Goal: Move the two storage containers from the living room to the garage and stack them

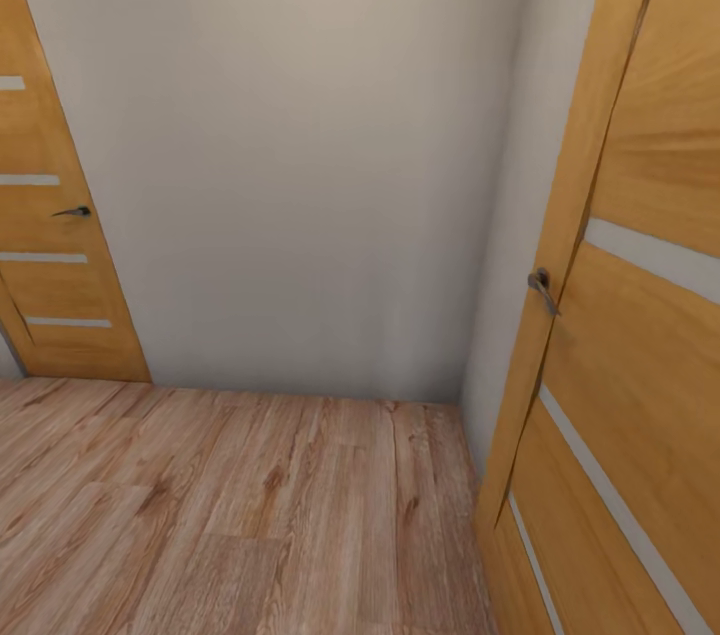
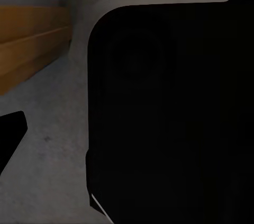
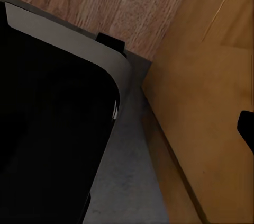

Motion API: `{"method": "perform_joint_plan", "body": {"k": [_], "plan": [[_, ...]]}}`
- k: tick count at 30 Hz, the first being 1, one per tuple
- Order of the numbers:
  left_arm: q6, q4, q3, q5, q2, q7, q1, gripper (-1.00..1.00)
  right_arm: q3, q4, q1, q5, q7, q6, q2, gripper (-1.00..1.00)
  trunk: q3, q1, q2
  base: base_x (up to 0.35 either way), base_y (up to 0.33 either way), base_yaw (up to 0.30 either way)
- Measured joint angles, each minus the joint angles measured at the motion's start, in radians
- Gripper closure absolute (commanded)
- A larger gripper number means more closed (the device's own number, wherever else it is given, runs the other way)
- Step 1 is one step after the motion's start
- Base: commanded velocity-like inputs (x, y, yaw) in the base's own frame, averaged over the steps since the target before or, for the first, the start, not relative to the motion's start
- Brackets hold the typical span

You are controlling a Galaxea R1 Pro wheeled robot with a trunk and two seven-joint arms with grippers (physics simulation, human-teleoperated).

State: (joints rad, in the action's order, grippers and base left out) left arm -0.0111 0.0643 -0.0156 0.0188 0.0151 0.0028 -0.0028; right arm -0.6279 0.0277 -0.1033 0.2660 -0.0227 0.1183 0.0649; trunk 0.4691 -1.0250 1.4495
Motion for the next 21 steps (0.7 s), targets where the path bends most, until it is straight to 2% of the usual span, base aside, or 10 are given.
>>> {"method": "perform_joint_plan", "body": {"k": [21], "plan": [[0.000,0.000,0.000,-0.001,-0.001,0.000,0.000,-1.00,0.000,0.000,0.000,0.000,0.000,0.000,0.000,-1.00,0.000,0.000,0.000,0.010,0.000,0.000]]}}
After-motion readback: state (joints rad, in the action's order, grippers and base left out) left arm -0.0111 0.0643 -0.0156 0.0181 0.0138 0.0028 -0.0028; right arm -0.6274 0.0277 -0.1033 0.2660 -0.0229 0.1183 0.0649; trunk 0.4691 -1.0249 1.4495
